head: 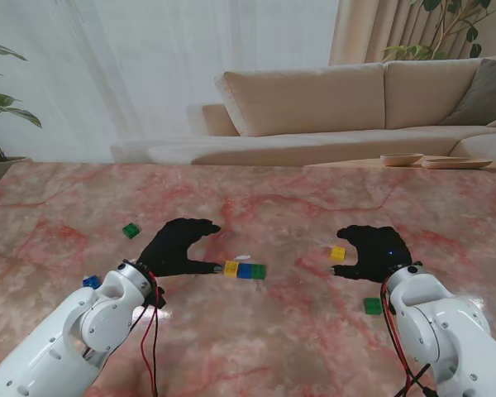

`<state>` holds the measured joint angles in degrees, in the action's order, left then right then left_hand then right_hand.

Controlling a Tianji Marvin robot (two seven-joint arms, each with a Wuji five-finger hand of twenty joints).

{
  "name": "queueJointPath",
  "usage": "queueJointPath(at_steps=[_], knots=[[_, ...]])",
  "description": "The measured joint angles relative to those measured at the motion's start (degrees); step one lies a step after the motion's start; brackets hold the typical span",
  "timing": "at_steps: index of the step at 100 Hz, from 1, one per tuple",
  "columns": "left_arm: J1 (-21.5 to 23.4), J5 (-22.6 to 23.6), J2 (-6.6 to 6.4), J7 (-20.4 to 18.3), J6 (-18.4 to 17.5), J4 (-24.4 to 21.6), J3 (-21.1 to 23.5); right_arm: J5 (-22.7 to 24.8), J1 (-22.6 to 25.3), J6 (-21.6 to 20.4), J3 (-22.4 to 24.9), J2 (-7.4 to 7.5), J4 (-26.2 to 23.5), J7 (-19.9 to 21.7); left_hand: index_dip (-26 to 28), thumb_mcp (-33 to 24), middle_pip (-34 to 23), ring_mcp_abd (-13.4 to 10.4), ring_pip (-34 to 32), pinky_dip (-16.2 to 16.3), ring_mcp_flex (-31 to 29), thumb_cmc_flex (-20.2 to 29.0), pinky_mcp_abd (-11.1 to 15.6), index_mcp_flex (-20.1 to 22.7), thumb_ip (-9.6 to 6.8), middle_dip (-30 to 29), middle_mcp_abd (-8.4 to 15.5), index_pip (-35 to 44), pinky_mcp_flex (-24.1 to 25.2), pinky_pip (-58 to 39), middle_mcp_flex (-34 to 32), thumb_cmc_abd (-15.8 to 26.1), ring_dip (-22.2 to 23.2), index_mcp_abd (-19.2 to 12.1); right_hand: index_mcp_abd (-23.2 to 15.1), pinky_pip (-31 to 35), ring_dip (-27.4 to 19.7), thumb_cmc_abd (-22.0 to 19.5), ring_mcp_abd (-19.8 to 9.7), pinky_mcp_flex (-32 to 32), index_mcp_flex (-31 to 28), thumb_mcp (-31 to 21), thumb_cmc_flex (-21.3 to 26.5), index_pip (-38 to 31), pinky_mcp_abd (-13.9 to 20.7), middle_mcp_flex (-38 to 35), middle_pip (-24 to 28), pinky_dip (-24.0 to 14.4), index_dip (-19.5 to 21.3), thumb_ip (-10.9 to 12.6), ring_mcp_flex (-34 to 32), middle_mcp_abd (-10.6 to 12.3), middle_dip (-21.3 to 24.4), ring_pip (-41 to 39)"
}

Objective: Build a two-level staggered structure with toy bricks

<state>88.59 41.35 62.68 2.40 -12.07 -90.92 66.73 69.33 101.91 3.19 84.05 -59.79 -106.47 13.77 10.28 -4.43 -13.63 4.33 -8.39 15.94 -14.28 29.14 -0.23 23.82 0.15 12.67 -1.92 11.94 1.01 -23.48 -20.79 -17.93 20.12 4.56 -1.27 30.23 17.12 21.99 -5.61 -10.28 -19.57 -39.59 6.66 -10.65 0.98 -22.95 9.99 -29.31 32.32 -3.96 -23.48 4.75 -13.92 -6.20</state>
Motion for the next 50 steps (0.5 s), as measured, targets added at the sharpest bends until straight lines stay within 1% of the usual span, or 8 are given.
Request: queueJointPath(at_steps=[7, 14, 26, 33, 35, 38, 43, 50], knots=[[0.2, -1.1, 0.0, 0.0, 0.1, 0.0, 0.2, 0.4, -0.1, 0.9, 0.1, 0.08, 0.0, 0.8, 0.0, 0.0, 0.0, 0.0, 0.0, 0.0, -0.2, 0.0, 0.0, 0.0, -0.05, 0.0, 0.0, -0.6, 0.0, 0.0, 0.0, 0.0, -0.1, 0.1, 0.1, 0.1, 0.0, 0.1, 0.0, 0.0, 0.0, 0.0, 0.0, 0.0, 0.0, 0.0, 0.0, 0.0, 0.0, 0.0, 0.0, 0.0, 0.0, 0.0], [0.3, -2.6, 0.0, -0.8, 0.1, 0.0, 0.4, 1.2, -0.3, 1.1, 0.3, 0.15, 0.1, 2.4, 0.0, 0.0, 0.1, 0.0, 0.0, -0.2, -0.2, 0.0, 0.0, 0.0, -0.05, 0.0, 0.0, -0.7, 0.0, 0.1, 0.0, 0.0, -0.1, 0.1, 0.2, 0.5, 0.0, 0.2, 0.0, -0.1, 0.0, 0.0, 0.0, 0.0, 0.0, 0.0, 0.0, 0.0, 0.0, 0.0, 0.0, 0.0, 0.0, -0.1], [0.3, -3.2, -0.07, -2.1, 0.1, 0.0, 0.7, 2.8, -0.4, 2.1, 0.6, 0.26, 0.3, 3.8, 0.0, 0.0, 0.1, 0.0, 0.0, -0.6, -0.2, 0.0, 0.0, 0.1, -0.05, -0.1, -0.1, -0.7, 0.0, 0.2, 0.0, 0.0, -0.1, 0.1, 0.5, 0.7, 0.0, 1.1, 0.0, -0.1, 0.0, 0.0, 0.0, 0.0, 0.0, 0.0, 0.0, 0.0, 0.0, 0.0, 0.0, 0.0, 0.0, -0.6], [0.3, -3.4, -0.08, -2.1, -0.1, 0.0, 0.7, 4.5, -0.2, 2.9, 0.8, 0.26, 0.3, 4.2, 0.0, 0.0, 0.1, 0.0, 0.0, -0.6, -0.2, 0.0, 0.0, 0.9, -0.05, -0.1, -0.2, -0.7, 0.0, 0.7, 0.0, 0.0, -0.1, 0.1, 0.6, 0.7, 0.0, 3.3, 0.0, -0.2, 0.0, 0.0, 0.8, 0.0, 0.0, 0.0, 0.0, 0.0, 0.0, 0.0, -0.1, 0.0, 0.0, -1.1], [0.3, -3.5, -0.08, -2.1, -0.2, 0.0, 0.7, 5.2, -0.1, 2.9, 1.0, 0.26, 0.3, 4.4, 0.0, 0.0, 0.1, 0.0, 0.0, -0.6, -0.2, 0.0, 0.0, 0.9, -0.05, -0.1, -0.2, -0.7, 0.0, 0.7, 0.0, 0.0, -0.1, 0.1, 0.6, 0.7, 0.1, 4.0, 0.0, -0.2, 0.0, -0.6, 2.1, 0.0, 0.0, 0.0, 0.6, 0.0, 0.0, 0.0, -0.1, 0.0, 0.0, -1.4], [0.3, -3.6, -0.08, -2.0, -0.3, 0.1, 0.8, 6.3, 0.0, 2.8, 1.4, 0.25, 0.2, 5.0, 0.0, 0.0, 0.1, 0.0, 0.0, -0.6, -0.2, 0.0, 0.0, 0.9, -0.05, -0.1, -0.2, -0.7, 0.0, 0.7, 0.0, 0.0, -0.1, 0.1, 0.7, 0.7, 0.2, 5.1, 0.0, -0.3, 0.0, 0.4, 3.3, 0.1, 0.0, -0.1, 1.1, 0.0, 0.0, 0.0, -0.1, 0.0, -0.4, -1.8], [0.3, -3.7, -0.06, -1.6, -0.7, 0.3, 0.9, 7.8, 0.3, 2.2, 2.2, 0.25, 0.2, 6.3, 0.0, 0.0, 0.1, 0.0, 0.0, -0.6, -0.2, 0.0, 0.0, 0.9, -0.05, -0.1, -0.2, -0.7, 0.0, 0.7, 0.0, 0.0, -0.1, 0.1, 1.3, 1.4, 1.6, 7.2, 0.0, -0.3, 0.1, 0.4, 4.4, 0.8, -0.1, -0.2, 2.0, 0.0, 0.0, 0.0, -0.1, 0.0, -1.3, -2.6], [0.3, -3.7, -0.01, -1.0, -1.2, 0.6, 1.1, 8.3, 0.7, 0.5, 3.4, 0.26, 0.2, 8.7, 0.0, 0.0, 0.1, 0.0, 0.0, -0.6, -0.2, 0.0, 0.0, 0.9, -0.05, -0.1, -0.3, -0.7, 0.0, 0.7, 0.0, 0.0, -0.1, 0.1, 1.5, 1.5, 1.7, 9.8, 0.4, -0.3, 0.1, 0.4, 7.1, 1.5, -0.1, 0.0, 2.5, 0.0, -0.1, 0.0, -1.4, 0.0, -2.1, -3.1]])
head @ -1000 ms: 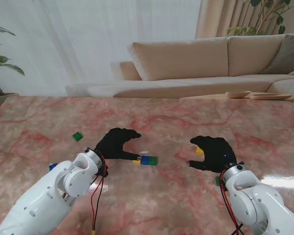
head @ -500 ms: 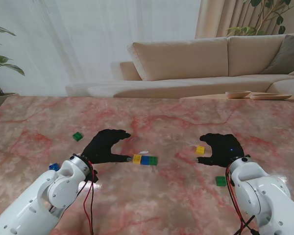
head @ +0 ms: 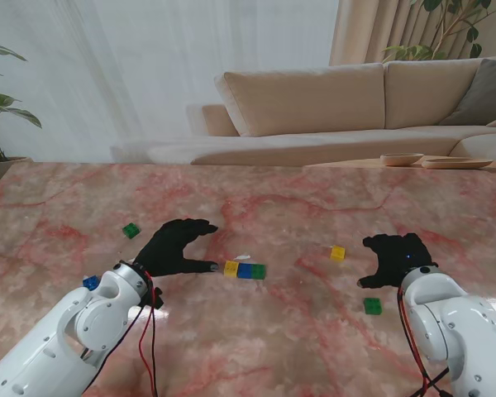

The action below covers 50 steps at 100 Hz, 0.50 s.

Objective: Build a two-level staggered structure with toy bricks

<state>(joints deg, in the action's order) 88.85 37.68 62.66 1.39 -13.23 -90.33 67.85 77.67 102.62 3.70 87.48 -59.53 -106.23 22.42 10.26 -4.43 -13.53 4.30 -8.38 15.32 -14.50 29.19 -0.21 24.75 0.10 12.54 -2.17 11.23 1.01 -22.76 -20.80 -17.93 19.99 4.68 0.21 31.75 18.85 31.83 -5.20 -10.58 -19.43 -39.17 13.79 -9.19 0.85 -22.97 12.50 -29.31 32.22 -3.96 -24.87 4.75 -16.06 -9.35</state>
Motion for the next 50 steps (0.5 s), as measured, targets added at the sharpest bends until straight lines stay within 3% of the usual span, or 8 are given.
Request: queueJointPath(at_steps=[17, 50], knots=[[0.0, 0.1, 0.04, 0.5, -0.4, 0.4, 0.4, 0.3, 0.6, -1.6, 1.0, 0.6, 0.9, 2.1, 0.0, 0.0, 0.0, 0.0, 0.0, 0.0, 0.0, 0.7, 0.1, 0.0, -0.01, 0.0, 0.0, 0.0, 0.0, 0.3, 0.0, 0.0, 0.0, 0.0, 0.9, 0.0, 2.7, 2.5, 0.0, 0.2, 1.7, 0.0, 3.1, 0.9, 0.0, 2.1, 4.8, 0.0, -0.6, 0.0, 0.1, 0.0, -5.1, -2.4], [0.0, 0.0, 0.02, 0.4, -0.8, 1.0, 0.6, 1.1, -0.4, -2.1, -0.6, 1.31, 6.6, 2.8, 0.0, 0.0, 0.0, 0.0, 0.0, 0.0, 0.0, 0.7, 0.5, 0.0, -0.01, 0.0, -0.1, 0.0, 0.0, 1.4, 0.0, 0.0, 0.0, 0.0, 1.3, 2.3, 4.5, 2.5, 0.0, 0.3, 1.7, 1.8, 4.2, -5.2, 0.0, 3.5, 10.7, -2.8, 5.9, 0.0, 0.9, 0.0, -10.6, -8.6]])
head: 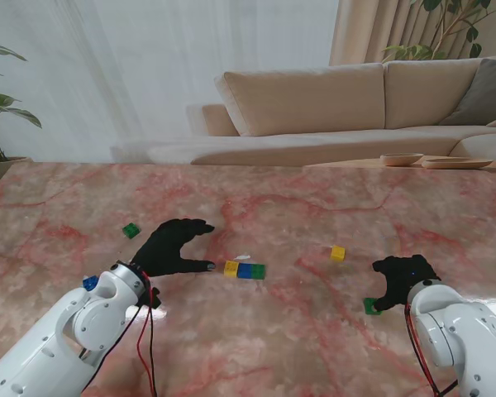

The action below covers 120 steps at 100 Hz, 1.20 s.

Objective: Build a two-level staggered structure with toy bricks

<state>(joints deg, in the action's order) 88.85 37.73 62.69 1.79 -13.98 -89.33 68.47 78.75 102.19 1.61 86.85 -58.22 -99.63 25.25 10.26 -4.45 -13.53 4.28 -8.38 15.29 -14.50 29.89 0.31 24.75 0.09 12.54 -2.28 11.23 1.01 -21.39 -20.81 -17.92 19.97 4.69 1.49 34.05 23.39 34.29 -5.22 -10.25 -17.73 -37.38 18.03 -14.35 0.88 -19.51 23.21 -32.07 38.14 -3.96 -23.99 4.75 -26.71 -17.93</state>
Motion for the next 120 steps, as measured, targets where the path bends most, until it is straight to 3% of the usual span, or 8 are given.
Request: queueJointPath(at_steps=[21, 40, 58, 69, 81, 102, 113, 120], knots=[[0.1, 0.1, 0.0, 0.1, -0.1, 0.0, 0.2, -0.8, -0.1, -0.1, -0.9, 0.29, 1.7, 0.8, 0.0, 0.0, 0.0, 0.0, 0.0, 0.0, 0.0, 0.0, 0.0, 0.0, 0.0, 0.0, 0.0, 0.0, 0.0, 0.2, 0.0, 0.0, 0.0, 0.0, -0.7, 2.2, 1.3, 0.0, 0.0, 0.0, -0.6, 0.6, 0.0, -2.0, 0.1, -0.6, 3.1, -3.4, 3.5, 0.0, 0.0, 0.1, -3.3, -4.1], [0.1, 0.1, -0.02, 0.0, -0.2, 0.0, 0.1, -0.7, -0.2, 0.1, -1.7, 0.4, 2.9, -1.5, 0.0, 0.0, 0.0, 0.0, 0.0, 0.0, 0.0, 0.0, 0.1, 0.0, 0.0, 0.0, 0.0, 0.0, 0.0, 1.3, 0.0, 0.0, 0.0, 0.0, 0.1, 6.4, 7.1, 0.0, -1.3, -0.8, -0.4, 2.0, 3.5, -4.0, 0.8, -3.9, 9.2, -8.7, 10.4, 0.0, -0.1, 1.6, -9.5, -12.8], [0.1, 0.0, -0.02, 0.0, -0.3, 0.0, 0.1, -1.2, -0.1, -0.3, -2.0, 0.41, 4.4, -7.1, 0.0, 0.0, 0.0, 0.0, 0.0, 0.0, 0.0, 0.0, 0.3, 0.0, 0.0, 0.0, -0.1, 0.0, 0.0, 1.6, 0.0, 0.0, 0.0, 0.0, -6.7, 12.4, 13.0, 0.1, -3.5, -3.0, -8.0, 2.8, 7.7, -12.4, 0.9, -13.1, 13.5, -14.4, 17.3, 0.0, -4.2, 5.3, -14.4, -22.2], [0.1, 0.1, -0.02, 0.0, -0.3, 0.0, 0.1, -1.8, 0.2, -0.5, -2.0, 0.41, 4.6, -7.9, 0.0, 0.0, 0.0, 0.0, 0.0, 0.0, 0.0, 0.0, 0.6, 0.0, 0.0, 0.0, -0.1, 0.0, 0.0, 2.0, 0.0, 0.0, 0.0, 0.0, -9.2, 15.9, 15.0, 0.6, -4.2, -4.5, -12.5, 2.9, 9.9, -17.9, 0.9, -19.3, 14.1, -17.2, 19.7, 0.0, -7.6, 6.6, -15.7, -25.6], [0.1, 0.1, -0.03, 0.0, -0.3, -0.1, 0.0, -2.3, 0.7, -1.0, -1.9, 0.41, 4.7, -9.6, 0.0, 0.0, 0.0, 0.0, 0.0, -0.1, 0.0, 0.0, 0.6, 0.0, 0.0, 0.0, -0.1, 0.0, 0.0, 2.2, 0.0, 0.0, 0.0, 0.0, -12.2, 18.1, 16.5, 0.9, -4.8, -5.4, -17.0, 2.6, 10.6, -21.3, 0.9, -23.7, 14.2, -18.8, 19.8, 0.0, -11.1, 7.8, -16.5, -27.7], [0.1, 0.0, -0.03, -0.2, -0.4, -0.1, 0.0, -3.4, 1.0, -1.3, -2.0, 0.38, 5.6, -12.3, 0.0, 0.0, 0.0, 0.0, 0.0, -0.1, 0.0, 0.0, 0.7, 0.0, 0.0, 0.0, -0.2, 0.0, 0.0, 2.8, 0.0, 0.0, 0.0, 0.0, -12.5, 19.5, 17.8, 1.9, -5.4, -6.4, -18.4, 1.4, 12.8, -23.9, 0.9, -26.2, 14.0, -20.0, 19.8, -1.0, -13.1, 8.0, -17.7, -28.4], [0.1, 0.0, -0.04, -0.3, -0.4, -0.2, 0.0, -3.9, 0.9, -1.5, -2.1, 0.38, 6.0, -13.2, 0.0, 0.0, 0.0, 0.0, 0.0, -0.1, 0.0, 0.0, 0.7, 0.0, 0.0, 0.0, -0.2, 0.0, 0.0, 2.8, 0.0, 0.0, 0.0, 0.0, -12.5, 20.1, 18.4, 2.3, -5.5, -7.1, -19.0, 1.1, 13.3, -26.4, 0.9, -28.3, 13.9, -20.7, 16.0, -4.3, -14.8, 8.1, -19.3, -28.9], [0.2, 0.0, -0.06, -0.4, -0.4, -0.3, 0.0, -4.5, 0.9, -1.5, -2.2, 0.38, 6.5, -14.2, 0.0, 0.0, 0.0, 0.0, 0.0, -0.1, 0.0, 0.0, 0.7, 0.0, 0.0, 0.0, -0.3, 0.0, 0.0, 3.4, 0.0, 0.0, 0.0, 0.0, -12.6, 20.4, 18.5, 4.9, -5.5, -7.3, -19.6, -3.5, 13.1, -28.7, 0.9, -30.3, 13.7, -20.7, 12.8, -8.1, -15.1, 8.1, -22.8, -29.4]])
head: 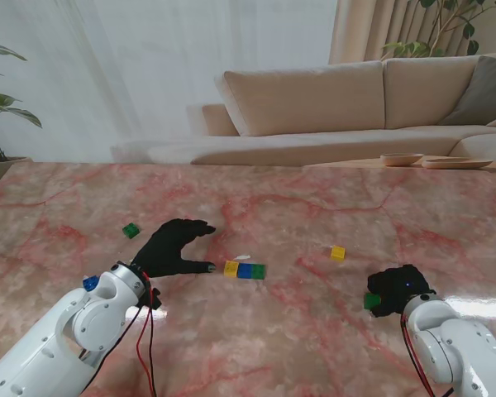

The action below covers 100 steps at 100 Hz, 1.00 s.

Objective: Build a two-level staggered structure with toy bricks

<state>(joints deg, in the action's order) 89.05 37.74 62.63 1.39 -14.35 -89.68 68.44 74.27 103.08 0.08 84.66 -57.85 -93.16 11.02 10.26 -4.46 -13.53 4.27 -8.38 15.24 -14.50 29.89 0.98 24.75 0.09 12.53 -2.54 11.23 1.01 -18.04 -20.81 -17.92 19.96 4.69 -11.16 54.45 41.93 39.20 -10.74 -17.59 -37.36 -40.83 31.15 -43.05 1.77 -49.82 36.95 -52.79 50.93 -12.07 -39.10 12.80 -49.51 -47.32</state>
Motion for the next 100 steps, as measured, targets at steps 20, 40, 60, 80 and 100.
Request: queueJointPath(at_steps=[20, 40, 60, 80, 100], knots=[[0.2, 0.0, -0.05, -0.6, 0.0, -0.4, 0.0, -2.2, -0.2, 0.9, -0.9, -0.07, 1.3, -3.6, 0.0, 0.0, 0.0, 0.0, 0.0, 0.0, 0.0, 0.0, 0.0, 0.0, 0.0, 0.0, -0.1, 0.0, 0.0, 0.4, 0.0, 0.0, 0.0, 0.0, -0.7, 2.1, 0.7, 3.0, -0.2, -1.9, -0.5, -5.8, -1.0, -4.8, 0.0, -5.0, -2.1, -0.7, -7.7, -3.1, -3.8, -0.1, -2.8, -1.5], [0.5, -0.1, -0.12, -1.4, 0.2, -0.8, 0.4, -3.2, 0.3, 2.6, -1.1, -0.67, 1.0, -5.0, 0.0, 0.0, 0.0, 0.0, 0.0, 0.0, 0.0, 0.0, 0.0, 0.0, 0.0, 0.0, -0.1, 0.0, 0.0, 0.8, 0.0, 0.0, 0.0, 0.0, -0.7, 3.6, 1.3, 3.5, -0.2, -2.7, -1.7, -8.1, -1.7, -4.1, 0.0, -7.8, -2.7, -0.7, -13.2, -3.1, -5.2, -0.3, -3.6, -2.1], [0.7, -0.2, -0.3, -2.6, 0.5, -1.4, 1.1, -2.8, 2.1, 4.3, -0.9, -1.17, -2.8, -4.7, 0.0, 0.0, 0.0, 0.0, 0.0, 0.0, 0.0, 0.0, 0.0, 0.0, 0.0, 0.0, -0.1, 0.0, 0.0, 0.8, 0.0, 0.0, 0.0, 0.0, -0.7, 5.0, 2.0, 3.5, 0.1, -3.5, -2.2, -9.9, -1.7, -2.0, -0.1, -10.0, -2.8, -1.4, -15.2, -3.2, -5.9, -0.2, -4.0, -2.7], [0.9, 0.1, -0.6, -3.9, 1.0, -2.1, 1.4, -1.2, 2.1, 4.8, -1.7, -1.35, -5.9, -5.0, 0.0, 0.0, 0.0, 0.0, 0.0, 0.0, 0.0, 0.0, 0.0, 0.0, 0.0, 0.0, -0.1, 0.0, 0.0, 0.8, 0.0, 0.0, 0.0, 0.0, -0.7, 5.7, 2.0, 3.6, 0.1, -3.5, -2.7, -10.0, -1.7, -1.4, -0.2, -10.1, -2.8, -1.4, -15.3, -3.2, -5.9, -0.2, -4.0, -2.7], [1.5, 0.7, -0.87, -5.4, 1.9, -3.5, 1.9, -0.8, -0.4, 5.6, -5.5, -1.32, -6.1, -6.9, 0.0, 0.0, 0.0, 0.0, 0.0, 0.0, 0.0, 0.0, 0.0, 0.0, 0.0, 0.0, -0.1, 0.0, 0.0, 0.8, 0.0, 0.0, 0.0, 0.0, -0.7, 6.3, 2.0, 3.6, 0.1, -3.6, -2.8, -10.1, -1.7, -1.4, -0.6, -10.7, -2.8, -1.4, -15.3, -3.8, -5.9, -0.2, -4.1, -2.7]])
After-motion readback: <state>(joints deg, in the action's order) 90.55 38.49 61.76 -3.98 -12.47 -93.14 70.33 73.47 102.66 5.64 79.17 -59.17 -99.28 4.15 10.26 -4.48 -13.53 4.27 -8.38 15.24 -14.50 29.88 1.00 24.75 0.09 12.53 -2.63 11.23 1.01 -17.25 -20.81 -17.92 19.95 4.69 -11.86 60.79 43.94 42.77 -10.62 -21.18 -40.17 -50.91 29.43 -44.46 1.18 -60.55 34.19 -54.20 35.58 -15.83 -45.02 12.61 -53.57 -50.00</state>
